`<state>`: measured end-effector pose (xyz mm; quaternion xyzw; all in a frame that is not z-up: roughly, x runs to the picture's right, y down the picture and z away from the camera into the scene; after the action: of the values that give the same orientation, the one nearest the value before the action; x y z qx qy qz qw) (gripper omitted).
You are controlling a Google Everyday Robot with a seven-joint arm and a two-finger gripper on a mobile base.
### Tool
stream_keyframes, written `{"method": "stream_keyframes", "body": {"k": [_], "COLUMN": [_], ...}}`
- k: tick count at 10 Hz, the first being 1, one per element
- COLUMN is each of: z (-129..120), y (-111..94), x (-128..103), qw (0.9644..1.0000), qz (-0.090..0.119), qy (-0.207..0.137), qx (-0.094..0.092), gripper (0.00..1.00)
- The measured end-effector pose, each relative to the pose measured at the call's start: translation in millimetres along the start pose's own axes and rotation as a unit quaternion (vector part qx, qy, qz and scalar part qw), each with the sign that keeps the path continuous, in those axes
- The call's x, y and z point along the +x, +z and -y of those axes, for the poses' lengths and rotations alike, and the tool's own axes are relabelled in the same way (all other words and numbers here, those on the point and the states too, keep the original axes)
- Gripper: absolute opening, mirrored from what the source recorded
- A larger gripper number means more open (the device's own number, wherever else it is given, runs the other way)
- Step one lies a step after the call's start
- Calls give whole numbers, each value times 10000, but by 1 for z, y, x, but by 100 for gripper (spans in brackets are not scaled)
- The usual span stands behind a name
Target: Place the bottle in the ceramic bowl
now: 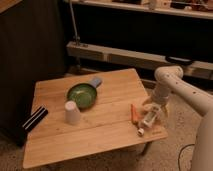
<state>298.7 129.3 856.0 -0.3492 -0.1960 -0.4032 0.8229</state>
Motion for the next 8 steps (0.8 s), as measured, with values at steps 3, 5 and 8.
{"method": "stream_keyframes", "body": {"k": [3,5,8], "z": [6,9,16], "y": [8,11,17], "x": [-1,-3,-5], "qw": [10000,10000,9998], "qz": [-10,-10,-11], "qy": [-36,-53,-147], "qx": [-9,-53,-154], "gripper": [80,79,55]}}
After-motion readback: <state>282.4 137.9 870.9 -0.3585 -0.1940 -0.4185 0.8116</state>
